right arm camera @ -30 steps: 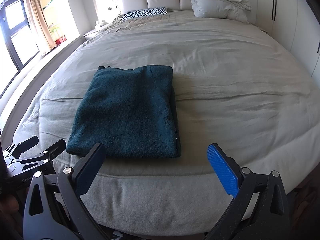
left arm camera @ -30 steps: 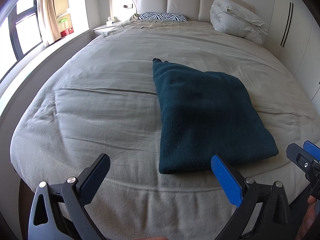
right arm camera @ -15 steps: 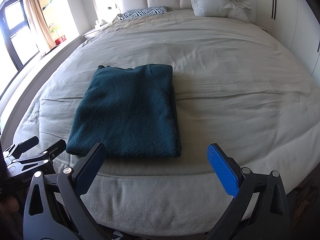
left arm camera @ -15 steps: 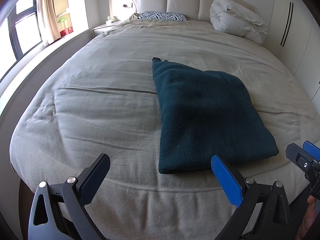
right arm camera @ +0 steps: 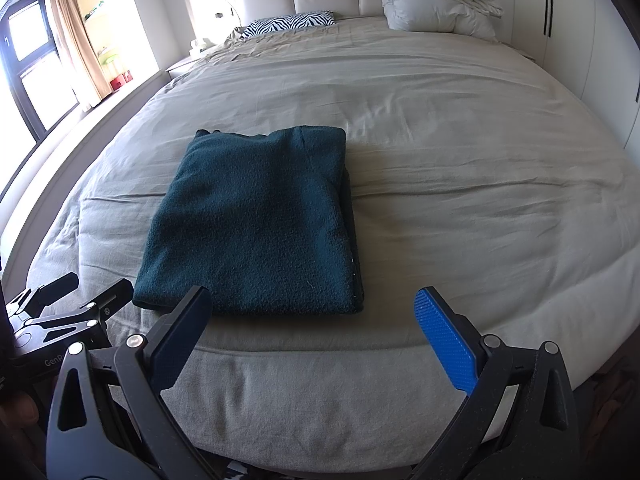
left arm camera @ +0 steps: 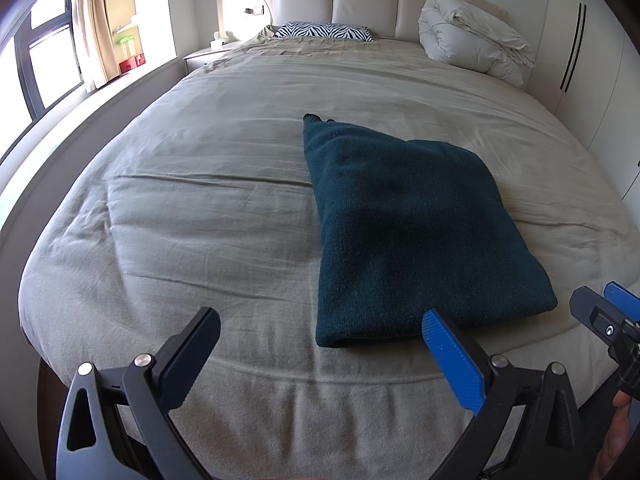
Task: Fold small clothes
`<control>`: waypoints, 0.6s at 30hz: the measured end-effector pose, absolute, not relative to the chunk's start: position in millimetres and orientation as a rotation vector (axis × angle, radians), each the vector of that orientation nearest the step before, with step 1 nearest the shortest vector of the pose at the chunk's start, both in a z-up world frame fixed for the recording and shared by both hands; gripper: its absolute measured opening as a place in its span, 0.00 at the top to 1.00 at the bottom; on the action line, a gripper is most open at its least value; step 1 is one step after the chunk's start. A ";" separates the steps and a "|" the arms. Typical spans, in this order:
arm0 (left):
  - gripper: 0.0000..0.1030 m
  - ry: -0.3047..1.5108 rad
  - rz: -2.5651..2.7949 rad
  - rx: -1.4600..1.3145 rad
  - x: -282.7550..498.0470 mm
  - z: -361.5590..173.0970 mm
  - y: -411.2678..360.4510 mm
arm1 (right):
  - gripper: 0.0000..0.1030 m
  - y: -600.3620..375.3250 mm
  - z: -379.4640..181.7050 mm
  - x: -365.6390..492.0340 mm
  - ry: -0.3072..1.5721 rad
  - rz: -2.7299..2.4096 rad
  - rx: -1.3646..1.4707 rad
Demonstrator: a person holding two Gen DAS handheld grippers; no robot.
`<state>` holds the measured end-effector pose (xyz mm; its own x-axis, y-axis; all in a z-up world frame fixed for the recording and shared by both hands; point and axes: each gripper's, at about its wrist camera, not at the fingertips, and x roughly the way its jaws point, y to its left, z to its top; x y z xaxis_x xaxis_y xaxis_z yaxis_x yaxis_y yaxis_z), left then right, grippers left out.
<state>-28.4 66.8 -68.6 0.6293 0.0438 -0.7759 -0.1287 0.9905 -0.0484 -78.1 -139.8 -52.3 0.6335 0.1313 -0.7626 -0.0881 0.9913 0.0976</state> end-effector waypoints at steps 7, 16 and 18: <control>0.00 0.890 0.093 -0.101 -27.6 -71.3 66.4 | 0.00 -138.6 -54.8 -78.6 0.881 0.126 0.058; 0.00 0.896 0.089 -0.100 -24.4 -70.3 70.9 | 0.00 -142.1 -55.1 -75.3 0.888 0.131 0.060; 0.00 0.896 0.091 -0.099 -24.2 -70.2 70.8 | 0.00 -142.4 -55.3 -75.1 0.889 0.131 0.060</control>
<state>-24.2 70.8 -70.2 0.6212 0.0371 -0.7828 -0.1203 0.9916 -0.0485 -75.1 -142.4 -55.3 0.6231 0.1392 -0.7697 -0.0893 0.9903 0.1068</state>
